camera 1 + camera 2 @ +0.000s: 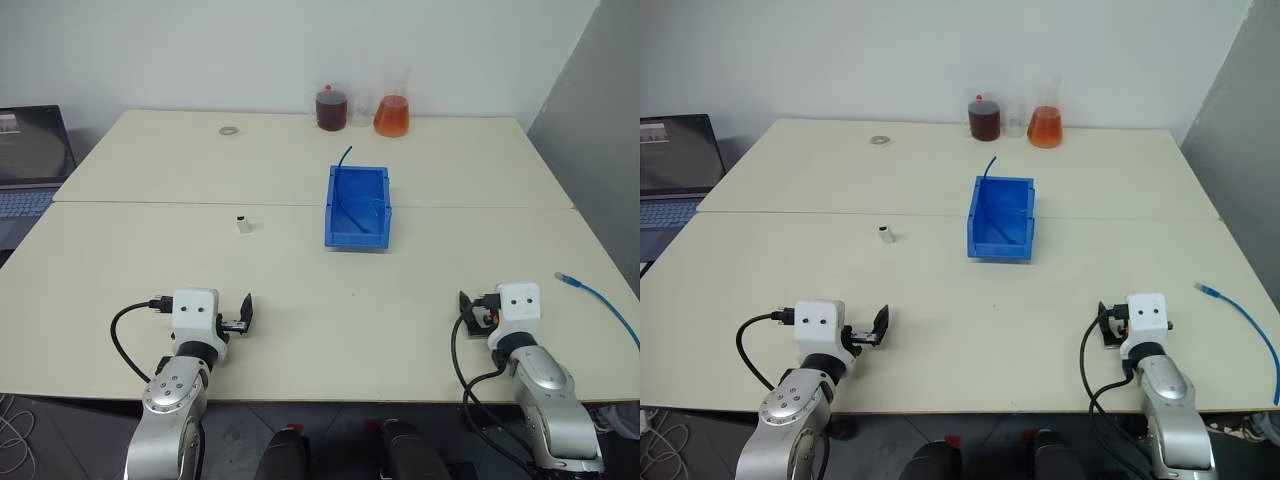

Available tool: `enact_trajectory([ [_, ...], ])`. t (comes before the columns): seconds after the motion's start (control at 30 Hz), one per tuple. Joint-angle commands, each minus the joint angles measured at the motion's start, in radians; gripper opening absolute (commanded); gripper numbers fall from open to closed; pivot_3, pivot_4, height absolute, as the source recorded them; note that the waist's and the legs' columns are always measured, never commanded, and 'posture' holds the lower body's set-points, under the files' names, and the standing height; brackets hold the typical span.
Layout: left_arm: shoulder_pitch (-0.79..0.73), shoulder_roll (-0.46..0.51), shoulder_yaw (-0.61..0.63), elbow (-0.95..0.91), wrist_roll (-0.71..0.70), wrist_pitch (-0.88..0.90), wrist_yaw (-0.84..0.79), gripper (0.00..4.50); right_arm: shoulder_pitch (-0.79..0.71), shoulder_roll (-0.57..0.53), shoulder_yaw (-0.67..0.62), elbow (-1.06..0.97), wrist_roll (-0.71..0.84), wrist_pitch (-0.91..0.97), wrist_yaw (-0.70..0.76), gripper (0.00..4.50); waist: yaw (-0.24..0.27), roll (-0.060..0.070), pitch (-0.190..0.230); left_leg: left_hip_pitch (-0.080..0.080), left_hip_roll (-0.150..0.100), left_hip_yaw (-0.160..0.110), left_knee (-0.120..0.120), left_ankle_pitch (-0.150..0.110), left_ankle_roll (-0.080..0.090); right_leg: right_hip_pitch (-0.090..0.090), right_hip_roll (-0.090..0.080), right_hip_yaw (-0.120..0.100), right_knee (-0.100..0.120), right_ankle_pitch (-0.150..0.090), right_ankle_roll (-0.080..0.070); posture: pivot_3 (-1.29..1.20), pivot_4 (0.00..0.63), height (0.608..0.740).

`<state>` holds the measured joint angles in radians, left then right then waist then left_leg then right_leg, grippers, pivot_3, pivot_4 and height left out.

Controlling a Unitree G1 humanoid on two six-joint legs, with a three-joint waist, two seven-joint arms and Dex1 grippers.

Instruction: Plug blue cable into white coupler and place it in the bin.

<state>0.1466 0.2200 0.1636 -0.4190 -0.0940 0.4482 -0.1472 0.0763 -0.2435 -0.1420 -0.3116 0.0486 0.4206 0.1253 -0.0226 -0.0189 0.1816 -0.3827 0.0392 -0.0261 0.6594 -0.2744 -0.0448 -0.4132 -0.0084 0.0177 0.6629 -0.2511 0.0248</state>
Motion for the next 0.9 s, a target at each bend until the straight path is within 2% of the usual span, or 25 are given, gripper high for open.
enact_trajectory([
  [0.03,-0.016,0.007,0.004,-0.019,-0.015,-0.005,-0.014,4.50,-0.006,-0.012,-0.029,-0.020,-0.007,-0.029,-0.010,4.22,0.000,0.000,0.000,0.000,0.000,0.000,0.000,0.000,0.000,0.000,0.000,0.000,0.000,0.000,0.000,0.00,0.150,0.740],
  [0.37,-0.022,0.011,-0.012,-0.014,-0.039,0.002,-0.047,4.50,0.018,-0.009,-0.044,-0.047,-0.007,-0.024,-0.016,4.22,-0.003,0.000,0.000,0.000,0.000,0.000,0.000,0.000,0.000,0.000,0.000,0.000,0.000,0.000,0.000,0.00,0.150,0.740],
  [0.67,-0.154,0.136,-0.080,0.001,-0.122,0.001,-0.267,4.50,0.017,-0.047,-0.100,-0.077,0.024,-0.009,0.007,4.22,-0.002,0.000,0.000,0.000,0.000,0.000,0.000,0.000,0.000,0.000,0.000,0.000,0.000,0.000,0.000,0.00,0.150,0.740],
  [0.77,-0.217,0.178,-0.173,0.014,-0.133,-0.007,-0.379,4.50,0.008,-0.090,-0.134,-0.063,0.043,-0.028,0.048,4.22,-0.004,0.000,0.000,0.000,0.000,0.000,0.000,0.000,0.000,0.000,0.000,0.000,0.000,0.000,0.001,0.00,0.150,0.740],
  [0.9,-0.355,0.233,-0.331,0.066,-0.128,-0.053,-0.568,4.50,-0.044,-0.220,-0.226,0.046,0.076,-0.034,0.127,4.22,-0.003,0.000,0.000,0.000,-0.001,0.001,0.001,0.000,0.000,0.001,0.000,0.001,0.000,0.001,0.002,0.00,0.150,0.740],
])
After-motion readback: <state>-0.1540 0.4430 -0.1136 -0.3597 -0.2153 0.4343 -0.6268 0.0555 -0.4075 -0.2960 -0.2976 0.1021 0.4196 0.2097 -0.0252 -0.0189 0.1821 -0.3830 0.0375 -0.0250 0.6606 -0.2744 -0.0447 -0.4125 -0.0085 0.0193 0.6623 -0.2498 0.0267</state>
